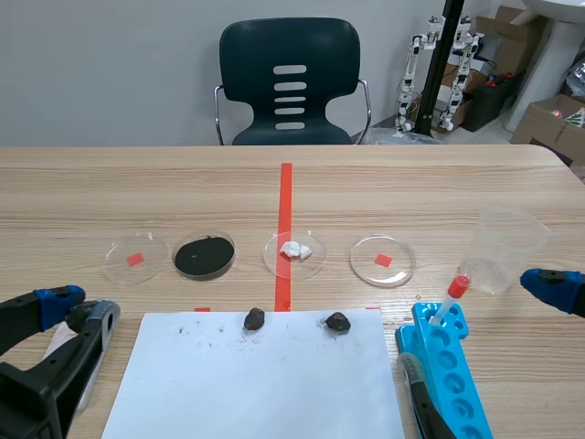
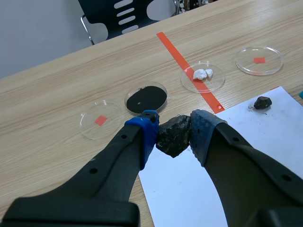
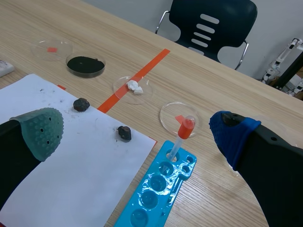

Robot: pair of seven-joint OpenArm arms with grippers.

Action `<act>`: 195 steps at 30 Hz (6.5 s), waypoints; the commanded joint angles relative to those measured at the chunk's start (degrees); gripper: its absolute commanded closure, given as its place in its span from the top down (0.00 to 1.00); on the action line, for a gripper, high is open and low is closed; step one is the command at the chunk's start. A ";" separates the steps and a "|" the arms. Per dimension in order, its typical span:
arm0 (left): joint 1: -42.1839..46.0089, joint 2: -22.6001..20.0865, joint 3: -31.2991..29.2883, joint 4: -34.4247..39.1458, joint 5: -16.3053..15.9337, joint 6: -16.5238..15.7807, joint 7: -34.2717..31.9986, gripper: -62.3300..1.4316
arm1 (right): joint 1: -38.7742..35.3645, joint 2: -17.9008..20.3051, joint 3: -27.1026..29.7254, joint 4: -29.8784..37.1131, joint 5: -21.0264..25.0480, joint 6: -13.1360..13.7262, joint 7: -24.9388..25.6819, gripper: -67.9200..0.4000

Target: Lower the mineral onto the iron filings and hold still

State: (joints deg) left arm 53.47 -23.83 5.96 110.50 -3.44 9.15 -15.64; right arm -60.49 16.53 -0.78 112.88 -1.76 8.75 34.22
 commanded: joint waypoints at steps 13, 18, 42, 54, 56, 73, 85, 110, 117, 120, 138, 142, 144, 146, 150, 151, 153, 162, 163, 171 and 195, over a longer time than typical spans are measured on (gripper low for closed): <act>-0.35 0.13 0.11 0.94 -0.13 0.33 -0.85 0.20 | 0.66 0.13 0.33 1.11 0.46 -0.17 0.81 0.96; -0.35 0.13 0.11 0.94 -0.17 0.33 -0.81 0.20 | 0.66 0.13 0.33 1.11 0.46 -0.17 0.81 0.96; -41.03 2.34 3.06 -3.28 -21.94 0.79 59.39 0.20 | 0.66 0.13 0.33 1.11 0.46 -0.17 0.81 0.96; -62.69 9.55 5.64 -28.17 -22.95 0.98 65.66 0.20 | 0.66 0.13 0.33 1.11 0.46 -0.17 0.81 0.96; -65.66 10.32 6.88 -32.28 -22.93 1.86 65.66 0.20 | 0.66 0.13 0.33 1.11 0.46 -0.17 0.81 0.96; -82.25 18.25 9.84 -58.77 -22.01 1.77 58.77 0.20 | 0.66 0.13 0.33 1.11 0.44 -0.17 0.81 0.96; -87.17 19.91 9.84 -71.56 -19.32 1.57 53.99 0.20 | 0.66 0.13 0.33 1.11 0.44 -0.17 0.81 0.96; -87.12 21.59 9.84 -77.88 -18.80 -1.25 50.31 0.20 | 0.66 0.13 0.33 1.11 0.46 -0.17 0.81 0.96; -87.12 21.59 9.84 -77.88 -18.80 -1.25 50.12 0.20 | 0.66 0.13 0.33 1.11 0.46 -0.17 0.81 0.96; -87.12 21.57 9.84 -77.88 -18.80 -1.25 50.10 0.20 | 0.66 0.13 0.33 1.11 0.46 -0.17 0.81 0.96; -87.14 21.57 9.84 -77.81 -18.80 -1.31 50.10 0.20 | 0.66 0.13 0.33 1.11 0.46 -0.17 0.81 0.96; -86.38 20.74 9.84 -74.71 -18.88 -2.51 50.14 0.20 | 0.66 0.13 0.33 1.11 0.46 -0.17 0.81 0.96; -84.74 19.34 9.81 -70.95 -19.43 -2.54 50.10 0.20 | 0.66 0.13 0.33 1.11 0.46 -0.17 0.81 0.96; -82.38 17.51 9.81 -65.72 -19.69 -2.62 50.01 0.20 | 0.66 0.13 0.33 1.11 0.46 -0.17 0.81 0.96; -75.69 13.38 9.81 -53.20 -19.43 -3.65 46.77 0.20 | 0.66 0.13 0.33 1.11 0.46 -0.17 0.81 0.96; -73.64 12.13 9.81 -49.81 -19.45 -4.52 45.09 0.20 | 0.66 0.13 0.33 1.11 0.46 -0.17 0.81 0.96; -69.09 9.73 9.81 -42.93 -19.43 -5.77 39.85 0.20 | 0.66 0.13 0.33 1.11 0.46 -0.17 0.81 0.96; -45.68 -1.36 8.22 -17.90 -17.86 -5.95 17.59 0.20 | 0.66 0.13 0.33 1.11 0.46 -0.17 0.81 0.96; -43.10 -1.90 7.58 -16.13 -16.72 -5.95 16.37 0.20 | 0.66 0.13 0.33 1.11 0.46 -0.17 0.81 0.96; -21.53 -3.21 2.73 -6.14 -6.45 -5.95 4.22 0.20 | 0.66 0.13 0.33 1.11 0.46 -0.17 0.81 0.96; -1.42 -3.17 2.54 -1.64 2.67 -5.88 -3.19 0.20 | 0.66 0.13 0.33 1.11 0.46 -0.17 0.81 0.96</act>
State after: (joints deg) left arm 52.38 -27.27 8.21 108.05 -0.45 2.94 -17.87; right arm -60.49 16.53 -0.78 112.88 -1.76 8.75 34.22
